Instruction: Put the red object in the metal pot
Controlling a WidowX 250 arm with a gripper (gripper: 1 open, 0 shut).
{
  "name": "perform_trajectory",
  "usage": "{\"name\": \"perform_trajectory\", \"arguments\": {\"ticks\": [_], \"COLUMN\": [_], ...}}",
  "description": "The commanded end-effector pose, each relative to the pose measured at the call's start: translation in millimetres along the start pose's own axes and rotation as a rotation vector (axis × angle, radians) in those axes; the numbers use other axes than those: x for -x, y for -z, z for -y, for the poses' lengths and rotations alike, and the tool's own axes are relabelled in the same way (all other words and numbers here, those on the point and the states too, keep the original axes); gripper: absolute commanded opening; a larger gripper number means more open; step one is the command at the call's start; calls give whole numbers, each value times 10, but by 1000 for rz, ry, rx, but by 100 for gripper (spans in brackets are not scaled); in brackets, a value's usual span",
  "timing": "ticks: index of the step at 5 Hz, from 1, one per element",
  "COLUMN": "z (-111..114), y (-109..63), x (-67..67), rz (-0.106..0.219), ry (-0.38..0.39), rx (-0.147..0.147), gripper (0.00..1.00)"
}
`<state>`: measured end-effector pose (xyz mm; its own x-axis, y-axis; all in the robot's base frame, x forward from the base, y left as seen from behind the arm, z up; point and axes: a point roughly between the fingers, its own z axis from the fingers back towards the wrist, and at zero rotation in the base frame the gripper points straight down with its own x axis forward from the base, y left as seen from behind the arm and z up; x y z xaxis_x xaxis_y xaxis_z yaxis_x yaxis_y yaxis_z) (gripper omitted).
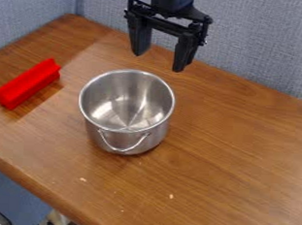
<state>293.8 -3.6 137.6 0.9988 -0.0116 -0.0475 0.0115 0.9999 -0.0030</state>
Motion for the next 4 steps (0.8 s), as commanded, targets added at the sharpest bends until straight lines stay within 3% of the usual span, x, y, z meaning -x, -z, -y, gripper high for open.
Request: {"name": "perform_trajectory", "arguments": {"ticks": [1,2,3,4], "z": [-12,-342,-777,-1177], "y": [51,86,74,93], "x": [11,55,79,152], "rz": [-16,-22,-17,-3], "ry": [-1,-66,-154,-199], "rx": [-2,-9,4,3], "gripper": [100,100,100,100]}}
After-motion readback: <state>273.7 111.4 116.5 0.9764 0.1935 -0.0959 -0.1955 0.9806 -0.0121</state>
